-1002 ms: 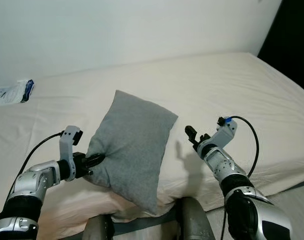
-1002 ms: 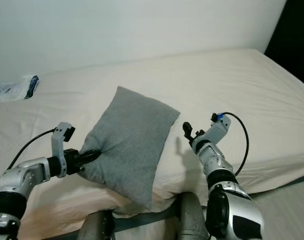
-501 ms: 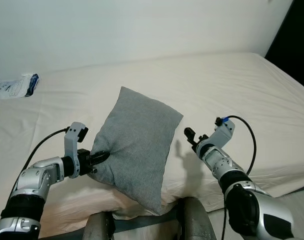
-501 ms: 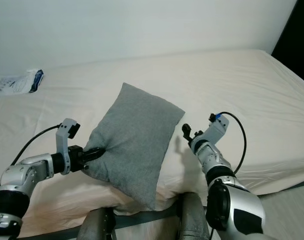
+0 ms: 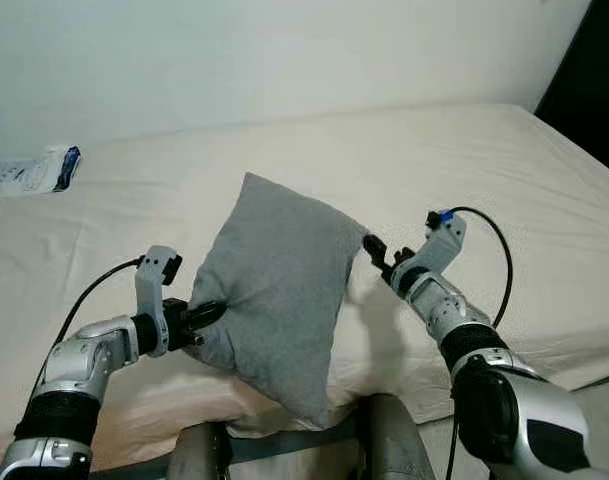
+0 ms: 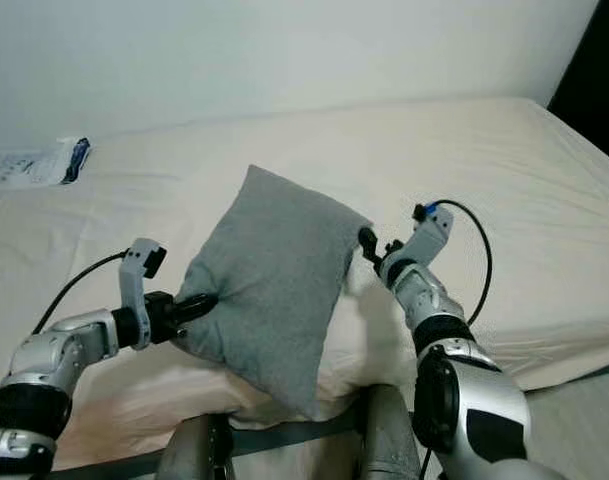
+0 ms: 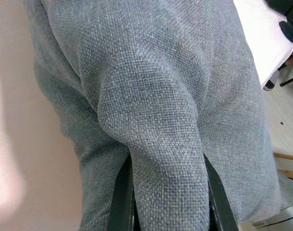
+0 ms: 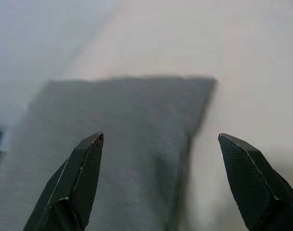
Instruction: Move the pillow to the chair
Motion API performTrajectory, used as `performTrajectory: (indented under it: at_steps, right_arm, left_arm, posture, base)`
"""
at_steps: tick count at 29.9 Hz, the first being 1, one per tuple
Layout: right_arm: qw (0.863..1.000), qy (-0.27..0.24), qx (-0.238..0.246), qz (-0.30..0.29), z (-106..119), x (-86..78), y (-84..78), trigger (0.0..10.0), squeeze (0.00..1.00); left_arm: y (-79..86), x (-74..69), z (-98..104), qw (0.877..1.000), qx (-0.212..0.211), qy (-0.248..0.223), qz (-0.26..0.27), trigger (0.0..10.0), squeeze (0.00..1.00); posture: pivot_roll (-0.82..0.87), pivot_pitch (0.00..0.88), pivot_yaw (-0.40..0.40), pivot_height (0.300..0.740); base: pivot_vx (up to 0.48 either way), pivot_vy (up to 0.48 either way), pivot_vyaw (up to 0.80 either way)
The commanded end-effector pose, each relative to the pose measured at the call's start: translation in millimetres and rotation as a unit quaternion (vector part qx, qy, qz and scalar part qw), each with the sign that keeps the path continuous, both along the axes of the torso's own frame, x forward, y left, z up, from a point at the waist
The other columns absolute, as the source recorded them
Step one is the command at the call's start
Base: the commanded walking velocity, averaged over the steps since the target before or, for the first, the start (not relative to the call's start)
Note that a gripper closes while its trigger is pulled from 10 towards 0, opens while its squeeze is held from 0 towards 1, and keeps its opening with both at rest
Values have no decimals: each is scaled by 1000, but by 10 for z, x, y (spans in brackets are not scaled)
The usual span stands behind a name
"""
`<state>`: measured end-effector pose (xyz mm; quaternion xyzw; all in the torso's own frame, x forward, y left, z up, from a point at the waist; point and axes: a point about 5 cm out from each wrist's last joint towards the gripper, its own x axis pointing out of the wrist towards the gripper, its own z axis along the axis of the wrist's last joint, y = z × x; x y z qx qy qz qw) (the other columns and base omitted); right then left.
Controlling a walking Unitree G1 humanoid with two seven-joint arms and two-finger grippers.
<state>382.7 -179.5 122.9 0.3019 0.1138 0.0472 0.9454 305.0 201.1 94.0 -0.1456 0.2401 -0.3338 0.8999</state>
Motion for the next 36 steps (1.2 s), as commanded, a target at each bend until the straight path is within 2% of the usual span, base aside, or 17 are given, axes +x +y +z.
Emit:
performTrajectory:
  at_steps: [1,3,4,9,14,17,21,23,24,25,26,28,35,36]
  right_arm:
    - [999,-40,6,11,59,-172,-67,10000,0]
    - [997,-69,5,22,116,-378,-102,10000,0]
    - [997,-69,5,22,116,-378,-102,10000,0]
    - [996,-83,7,40,85,-593,-68,10000,0]
    - [995,-87,10,44,62,-683,-70,10000,0]
    - [998,-58,-12,16,-30,-670,-132,10000,0]
    - [997,-62,-38,16,11,-744,-146,10000,0]
    - [991,-89,-78,53,86,-888,-110,10000,0]
    - [991,-89,-78,53,86,-888,-110,10000,0]
    - [984,-102,-98,104,73,-1086,-63,10000,0]
    - [982,-102,-96,123,48,-1182,-45,10000,0]
    - [981,-101,-93,134,32,-1240,-35,10000,0]
    - [990,-62,-36,125,-239,-1547,-37,10000,0]
    - [990,-62,-36,125,-239,-1547,-37,10000,0]
  left_arm:
    - [-98,-11,-44,1000,-22,7,4,0,0]
    - [-123,-7,-51,1000,-26,8,8,0,0]
    - [-123,-7,-51,1000,-26,8,8,0,0]
    - [-145,-9,-63,1000,-23,9,6,0,0]
    - [-165,-16,-68,1000,-28,10,10,0,0]
    - [-203,-40,-103,1000,-25,13,9,0,0]
    - [-226,-40,-92,1000,-25,7,11,0,0]
    - [-241,-50,-78,1000,-26,3,11,0,0]
    - [-241,-50,-78,1000,-26,3,11,0,0]
    - [-242,-70,-86,1000,-27,4,11,0,0]
    - [-243,-78,-94,1000,-27,5,11,0,0]
    - [-245,-84,-99,1000,-27,5,11,0,0]
    - [-301,-117,-134,999,-32,12,4,0,0]
    - [-301,-117,-134,999,-32,12,4,0,0]
  posture:
    - [-50,123,-1,581]
    - [-49,121,-5,581]
    - [-49,121,-5,581]
    - [-53,113,-8,581]
    - [-57,121,-7,581]
    - [-54,116,-10,581]
    - [-47,111,-14,581]
    - [-47,108,-18,581]
    - [-47,108,-18,581]
    - [-50,103,-22,581]
    - [-56,97,-25,581]
    - [-58,96,-26,581]
    - [-58,84,-22,581]
    - [-58,84,-22,581]
  base:
    - [0,0,0]
    - [0,0,0]
    - [0,0,0]
    - [0,0,0]
    - [0,0,0]
    - [0,0,0]
    - [0,0,0]
    - [0,0,0]
    - [0,0,0]
    - [0,0,0]
    - [0,0,0]
    - [0,0,0]
    - [0,0,0]
    - [0,0,0]
